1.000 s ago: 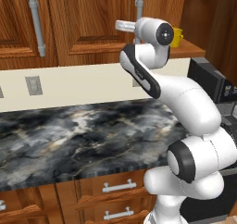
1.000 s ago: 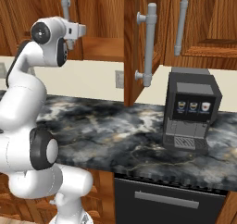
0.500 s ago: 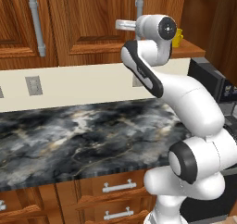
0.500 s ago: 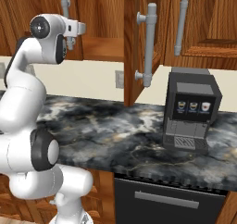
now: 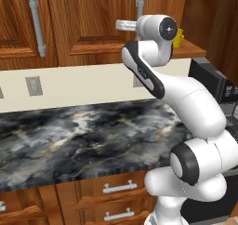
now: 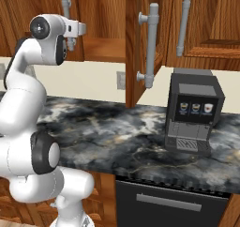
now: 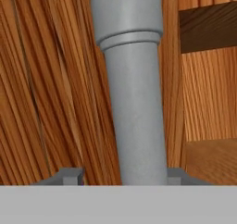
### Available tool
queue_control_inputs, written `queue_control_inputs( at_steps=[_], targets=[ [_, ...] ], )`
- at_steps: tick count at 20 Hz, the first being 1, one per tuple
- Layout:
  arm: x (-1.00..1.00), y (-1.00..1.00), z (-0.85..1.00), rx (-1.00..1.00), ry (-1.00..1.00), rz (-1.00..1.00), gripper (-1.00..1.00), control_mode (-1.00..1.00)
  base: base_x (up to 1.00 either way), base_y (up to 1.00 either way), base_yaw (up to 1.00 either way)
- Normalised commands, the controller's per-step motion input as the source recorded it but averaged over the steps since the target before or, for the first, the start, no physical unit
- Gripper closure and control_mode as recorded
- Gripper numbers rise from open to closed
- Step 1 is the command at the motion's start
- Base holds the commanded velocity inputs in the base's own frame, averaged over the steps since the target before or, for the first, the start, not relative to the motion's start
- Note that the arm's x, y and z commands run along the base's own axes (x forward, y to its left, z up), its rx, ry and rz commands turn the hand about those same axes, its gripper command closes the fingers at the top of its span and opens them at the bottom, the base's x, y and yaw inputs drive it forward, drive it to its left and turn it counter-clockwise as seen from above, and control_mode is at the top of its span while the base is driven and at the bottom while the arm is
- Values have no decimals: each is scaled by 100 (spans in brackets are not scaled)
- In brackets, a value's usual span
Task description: Open the cabinet directly in front. Then move the beer and the mug to the dining counter with the candle on it.
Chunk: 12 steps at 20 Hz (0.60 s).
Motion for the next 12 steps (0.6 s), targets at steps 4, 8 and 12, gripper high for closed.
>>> queue_control_inputs(
  at_steps=[4,8,12],
  targets=[
    [-31,22,24,0,0,-4,100,-100,0,0,0],
    [-62,25,38,0,0,-3,100,-100,0,0,0],
    [-71,31,29,0,0,-3,100,-100,0,0,0]
  ],
)
